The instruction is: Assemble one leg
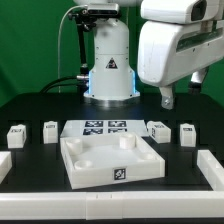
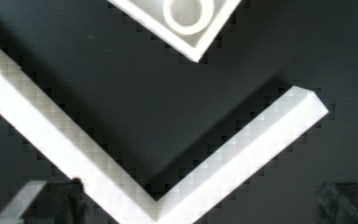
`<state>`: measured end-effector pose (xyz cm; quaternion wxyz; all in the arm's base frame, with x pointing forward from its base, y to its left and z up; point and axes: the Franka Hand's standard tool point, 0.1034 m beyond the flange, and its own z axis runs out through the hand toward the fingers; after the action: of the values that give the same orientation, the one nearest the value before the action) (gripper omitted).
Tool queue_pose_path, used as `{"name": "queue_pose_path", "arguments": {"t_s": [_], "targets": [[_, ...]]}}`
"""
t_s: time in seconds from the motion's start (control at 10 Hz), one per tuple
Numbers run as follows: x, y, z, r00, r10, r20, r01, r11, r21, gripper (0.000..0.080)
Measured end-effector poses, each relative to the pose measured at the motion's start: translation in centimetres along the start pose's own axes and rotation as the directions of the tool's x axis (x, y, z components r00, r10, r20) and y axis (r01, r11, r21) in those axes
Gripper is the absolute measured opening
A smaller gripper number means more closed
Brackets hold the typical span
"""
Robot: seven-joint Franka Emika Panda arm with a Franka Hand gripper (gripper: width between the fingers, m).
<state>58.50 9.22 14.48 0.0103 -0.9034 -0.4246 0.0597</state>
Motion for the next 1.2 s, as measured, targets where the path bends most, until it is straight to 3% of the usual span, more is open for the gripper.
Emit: {"name": "queue_pose_path", "arguments": {"t_s": [0.3, 0.5, 0.7, 0.8, 1.2], "targets": [[-0.7, 0.3, 0.1, 0.999, -0.041, -0.002, 0.041, 0.999, -0.001, 0.0650], [-3.3, -0.1, 1.1, 0.991, -0.131, 0.003, 0.131, 0.991, 0.005, 0.0650], [-6.0, -0.1, 2.4, 0.945, -0.326, 0.015, 0.326, 0.945, 0.028, 0.0650], [-6.5, 0.1, 2.9, 0.913, -0.408, 0.024, 0.407, 0.913, 0.034, 0.0650], [-6.5, 0.1, 2.9, 0.922, -0.386, 0.023, 0.385, 0.922, 0.035, 0.0650]]}}
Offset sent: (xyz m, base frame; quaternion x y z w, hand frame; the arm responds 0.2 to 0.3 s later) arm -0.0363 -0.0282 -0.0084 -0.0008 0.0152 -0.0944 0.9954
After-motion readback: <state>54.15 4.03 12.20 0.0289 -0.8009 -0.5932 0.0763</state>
